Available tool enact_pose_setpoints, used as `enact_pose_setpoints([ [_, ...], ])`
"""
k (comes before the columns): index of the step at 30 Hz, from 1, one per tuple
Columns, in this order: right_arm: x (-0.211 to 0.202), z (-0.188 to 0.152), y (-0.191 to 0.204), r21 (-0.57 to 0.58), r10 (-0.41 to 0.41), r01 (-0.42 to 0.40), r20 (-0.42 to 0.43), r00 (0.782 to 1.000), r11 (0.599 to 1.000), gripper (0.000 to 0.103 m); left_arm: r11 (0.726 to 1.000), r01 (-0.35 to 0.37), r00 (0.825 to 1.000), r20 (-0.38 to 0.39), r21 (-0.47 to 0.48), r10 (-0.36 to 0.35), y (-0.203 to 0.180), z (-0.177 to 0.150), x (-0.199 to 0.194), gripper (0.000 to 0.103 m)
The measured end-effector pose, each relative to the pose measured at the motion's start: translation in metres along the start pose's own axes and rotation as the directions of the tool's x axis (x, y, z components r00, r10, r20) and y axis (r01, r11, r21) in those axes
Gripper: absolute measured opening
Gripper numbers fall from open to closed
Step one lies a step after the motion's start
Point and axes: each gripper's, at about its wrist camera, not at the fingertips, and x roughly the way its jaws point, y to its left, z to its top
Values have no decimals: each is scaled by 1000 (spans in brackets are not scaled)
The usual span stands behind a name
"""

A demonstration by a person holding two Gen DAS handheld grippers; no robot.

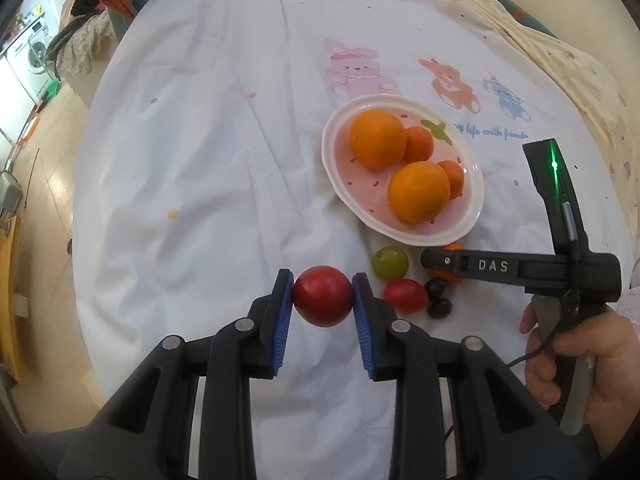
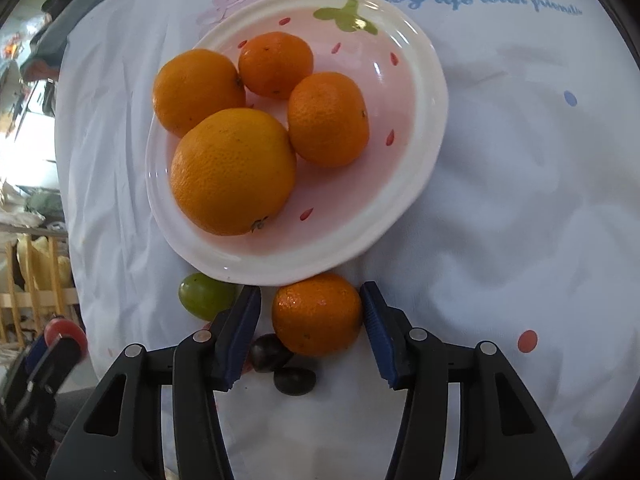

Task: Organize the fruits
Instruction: 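Grasp a tangerine with the right tool while the left tool holds the tomato, then place the tangerine in the pink plate with right tool while left carries tomato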

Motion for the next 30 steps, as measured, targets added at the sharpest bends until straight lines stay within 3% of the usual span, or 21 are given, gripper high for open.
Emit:
enact_pose_setpoints([
  [2,-1,-1,-3,1,-10,10,4,1000,1000,46,1000,-3,1000,-3,-3,3,0,1,2,26],
  [10,-15,-13,-8,13,37,-38,21,999,999,45,1000,-23,1000,1,6,23,-3,3,8,26],
  [20,-82,-26,-55,79,73,-85,145,987,993,45,999,-49,999,21,0,49,-4,9,12,26],
  [24,-106,-21,-66,100,67,-91,219,973,991,45,998,-61,998,34,-2,61,-3,10,12,26],
  [30,-142,-6,-57,96,80,-123,363,929,988,45,998,-61,995,79,1,61,-3,22,0,26],
])
